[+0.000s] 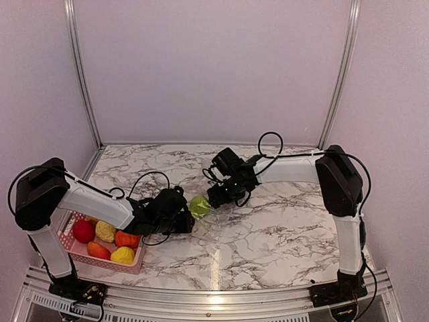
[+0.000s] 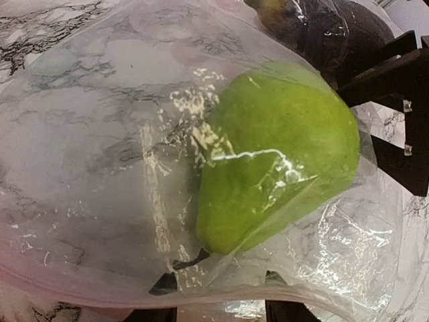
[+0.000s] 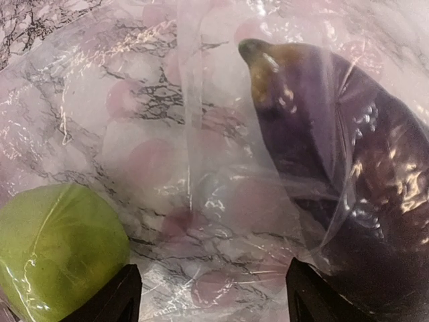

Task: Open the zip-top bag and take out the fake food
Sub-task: Pick up the fake fruit from the zipper food storage bag.

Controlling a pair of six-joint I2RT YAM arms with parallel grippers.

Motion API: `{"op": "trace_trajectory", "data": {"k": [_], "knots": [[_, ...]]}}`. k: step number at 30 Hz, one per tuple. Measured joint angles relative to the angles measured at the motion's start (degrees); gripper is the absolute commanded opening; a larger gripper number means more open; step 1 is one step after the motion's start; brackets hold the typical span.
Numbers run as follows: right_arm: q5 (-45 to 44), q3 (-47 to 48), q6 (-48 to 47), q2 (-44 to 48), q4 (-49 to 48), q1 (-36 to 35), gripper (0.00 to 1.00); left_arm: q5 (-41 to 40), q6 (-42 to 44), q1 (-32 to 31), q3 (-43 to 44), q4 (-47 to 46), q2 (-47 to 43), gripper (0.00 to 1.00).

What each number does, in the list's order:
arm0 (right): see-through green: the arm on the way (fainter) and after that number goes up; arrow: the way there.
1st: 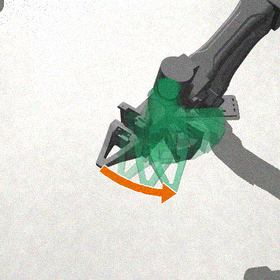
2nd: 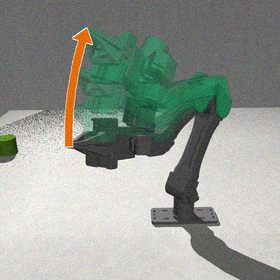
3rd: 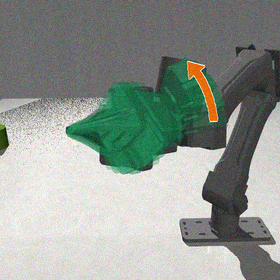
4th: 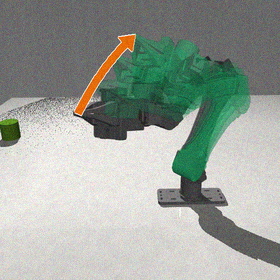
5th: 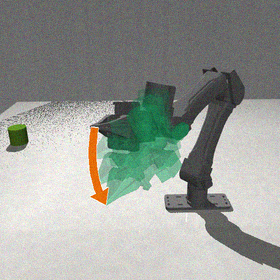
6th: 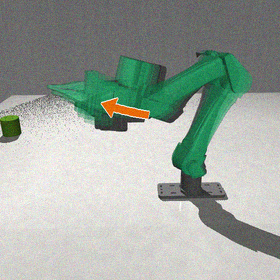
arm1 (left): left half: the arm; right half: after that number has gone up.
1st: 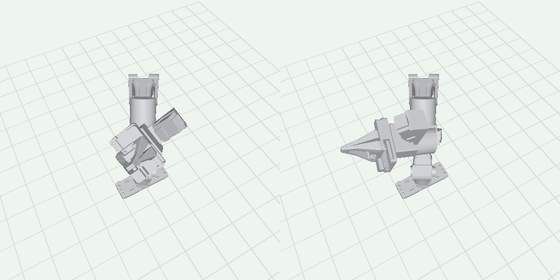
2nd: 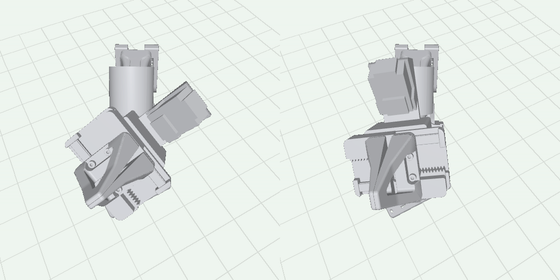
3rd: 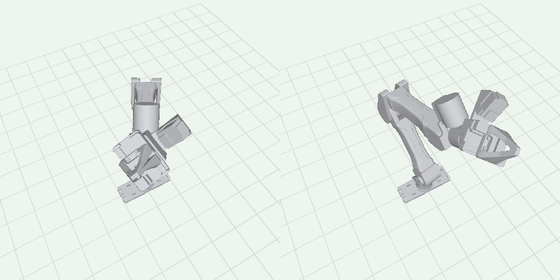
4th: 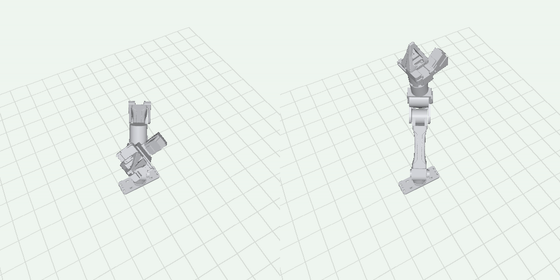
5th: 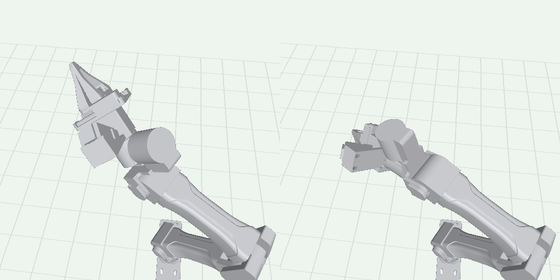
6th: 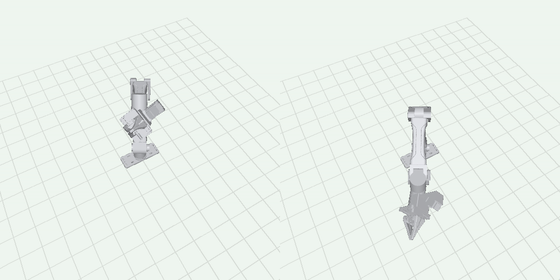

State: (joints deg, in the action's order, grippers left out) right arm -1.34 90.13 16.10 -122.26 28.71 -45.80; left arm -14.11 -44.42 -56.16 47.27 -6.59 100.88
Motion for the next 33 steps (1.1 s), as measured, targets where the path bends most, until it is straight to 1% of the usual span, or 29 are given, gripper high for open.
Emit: {"op": "trace_trajectory", "data": {"k": [4, 6, 12, 14, 16, 20, 28, 33], "knots": [[0.0, 0.5, -0.5, -0.2, 0.6, 0.0, 0.74, -0.1, 2.4, 0.0, 0.5, -0.7, 1.4, 0.49], [0.1, 1.1, -0.8, -0.2, 0.9, 0.0, 0.73, -0.2, 3.5, 0.0, 0.8, -1.0, 1.9, 0.48], [0.4, 2.2, -1.4, -0.3, 1.3, 0.0, 0.7, -0.3, 6.1, 0.0, 2.3, -1.7, 2.9, 0.38], [0.4, 2.2, -1.4, -0.3, 1.4, 0.0, 0.67, -0.3, 6.5, 0.0, 2.5, -1.8, 3.0, 0.36], [0.6, 2.2, -1.4, -0.3, 1.4, 0.0, 0.66, -0.3, 7.0, 0.0, 2.5, -2.1, 3.0, 0.31], [1.4, 2.2, -1.4, -0.3, 1.4, 0.0, 0.63, -0.1, 7.8, 0.0, 2.5, -2.2, 3.0, 0.29], [2.1, 2.7, -1.4, -0.5, 1.4, 0.0, 0.63, 1.1, 9.4, 0.0, 2.7, -2.3, 3.0, 0.29], [2.3, 2.9, -1.4, -0.5, 1.4, 0.0, 0.63, -1.4, 8.7, -0.2, 2.8, -1.3, 2.8, 0.34]]}}
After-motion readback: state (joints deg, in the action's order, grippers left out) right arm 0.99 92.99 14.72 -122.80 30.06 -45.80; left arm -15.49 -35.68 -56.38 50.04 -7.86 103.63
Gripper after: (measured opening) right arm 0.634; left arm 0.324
